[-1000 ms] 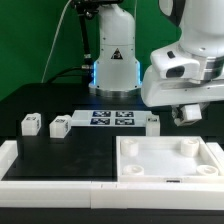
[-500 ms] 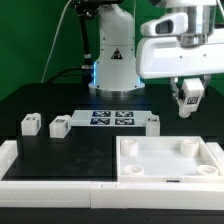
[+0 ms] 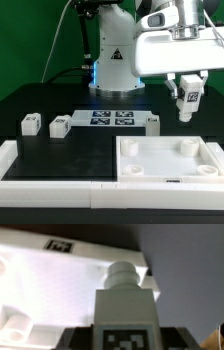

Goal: Assemble one leg

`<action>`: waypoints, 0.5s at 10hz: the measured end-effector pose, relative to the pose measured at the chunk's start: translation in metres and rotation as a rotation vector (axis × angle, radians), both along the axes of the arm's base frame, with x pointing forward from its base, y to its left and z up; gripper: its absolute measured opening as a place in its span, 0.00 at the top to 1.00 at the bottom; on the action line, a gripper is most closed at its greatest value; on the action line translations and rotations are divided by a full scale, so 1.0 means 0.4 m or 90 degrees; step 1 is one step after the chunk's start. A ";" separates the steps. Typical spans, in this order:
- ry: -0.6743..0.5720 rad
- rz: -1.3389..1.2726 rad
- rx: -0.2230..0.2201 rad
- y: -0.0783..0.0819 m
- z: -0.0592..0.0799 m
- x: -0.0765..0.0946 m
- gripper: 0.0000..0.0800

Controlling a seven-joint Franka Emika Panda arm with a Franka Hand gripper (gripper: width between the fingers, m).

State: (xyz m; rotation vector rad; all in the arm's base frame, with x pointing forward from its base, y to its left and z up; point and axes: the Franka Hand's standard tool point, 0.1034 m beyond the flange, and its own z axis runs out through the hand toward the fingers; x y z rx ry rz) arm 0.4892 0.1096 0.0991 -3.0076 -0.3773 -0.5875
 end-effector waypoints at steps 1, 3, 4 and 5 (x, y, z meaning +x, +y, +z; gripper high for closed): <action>-0.004 0.011 -0.007 -0.016 -0.004 0.043 0.64; -0.009 0.015 -0.007 -0.018 0.016 0.156 0.64; -0.002 0.014 -0.008 -0.024 0.023 0.195 0.64; 0.008 0.013 -0.007 -0.028 0.026 0.245 0.64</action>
Offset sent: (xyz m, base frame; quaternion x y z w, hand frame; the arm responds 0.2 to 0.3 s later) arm 0.0667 0.0055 0.0157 0.0392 -0.0148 0.0183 0.9990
